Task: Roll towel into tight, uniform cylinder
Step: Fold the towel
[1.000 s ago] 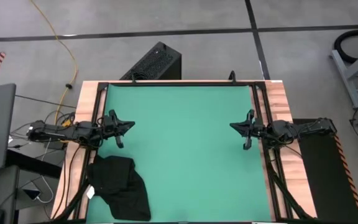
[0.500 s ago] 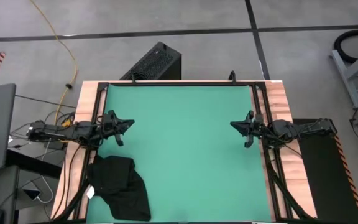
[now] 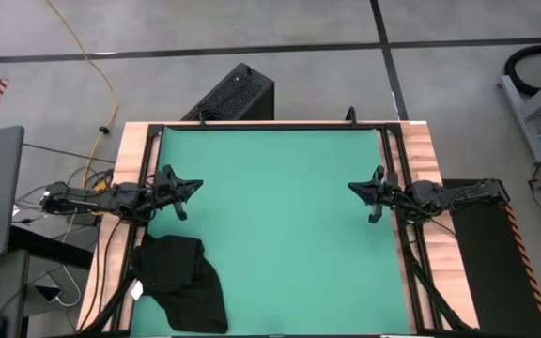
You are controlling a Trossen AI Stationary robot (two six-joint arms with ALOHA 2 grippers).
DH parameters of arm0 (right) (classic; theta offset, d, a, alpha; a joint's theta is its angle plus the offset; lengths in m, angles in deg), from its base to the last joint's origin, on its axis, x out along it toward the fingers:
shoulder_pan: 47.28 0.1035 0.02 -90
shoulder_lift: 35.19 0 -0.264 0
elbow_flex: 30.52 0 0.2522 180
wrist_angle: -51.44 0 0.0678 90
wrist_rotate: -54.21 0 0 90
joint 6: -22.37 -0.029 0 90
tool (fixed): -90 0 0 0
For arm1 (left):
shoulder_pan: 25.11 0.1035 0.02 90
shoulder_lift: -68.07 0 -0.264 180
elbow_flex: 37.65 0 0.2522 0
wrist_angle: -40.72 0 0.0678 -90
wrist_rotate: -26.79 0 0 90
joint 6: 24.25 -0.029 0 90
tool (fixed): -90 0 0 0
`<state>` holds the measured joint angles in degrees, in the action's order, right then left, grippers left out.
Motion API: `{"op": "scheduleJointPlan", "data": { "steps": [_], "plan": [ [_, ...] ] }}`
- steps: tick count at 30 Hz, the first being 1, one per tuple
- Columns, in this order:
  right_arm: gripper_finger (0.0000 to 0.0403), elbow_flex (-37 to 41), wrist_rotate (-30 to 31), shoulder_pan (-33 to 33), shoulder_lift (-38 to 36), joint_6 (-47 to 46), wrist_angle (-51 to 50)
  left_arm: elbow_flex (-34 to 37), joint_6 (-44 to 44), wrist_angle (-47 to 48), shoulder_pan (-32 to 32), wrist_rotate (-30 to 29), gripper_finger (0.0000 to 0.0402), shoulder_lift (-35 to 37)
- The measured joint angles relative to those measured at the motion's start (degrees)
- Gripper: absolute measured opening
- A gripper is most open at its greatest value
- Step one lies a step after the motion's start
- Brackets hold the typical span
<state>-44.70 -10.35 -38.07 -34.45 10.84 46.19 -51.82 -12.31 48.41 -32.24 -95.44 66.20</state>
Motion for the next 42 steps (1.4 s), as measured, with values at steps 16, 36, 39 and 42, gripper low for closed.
{"op": "scheduleJointPlan", "data": {
  "steps": [16, 36, 39, 42],
  "plan": [
    [0.0143, -17.18, -9.06, 1.07, 17.84, 17.59, 7.56, -13.45, -0.44, -4.73, -0.23, 22.51, 0.0066, -5.61],
    [0.0222, -36.42, -9.08, 4.35, 72.78, 21.89, 19.88, -50.34, 1.89, 38.01, -20.25, 18.42, 0.0105, -47.46],
    [0.0221, -45.9, -9.23, 5.92, 83.18, 26.39, 20.69, -54.95, 0.96, 41.0, -22.6, 13.67, 0.0105, -47.55],
    [0.0221, -54.01, -9.41, 7.23, 92.53, 31.68, 18.54, -58.05, 1.15, 43.96, -24.26, 8.98, 0.0105, -46.58]
  ]
}}
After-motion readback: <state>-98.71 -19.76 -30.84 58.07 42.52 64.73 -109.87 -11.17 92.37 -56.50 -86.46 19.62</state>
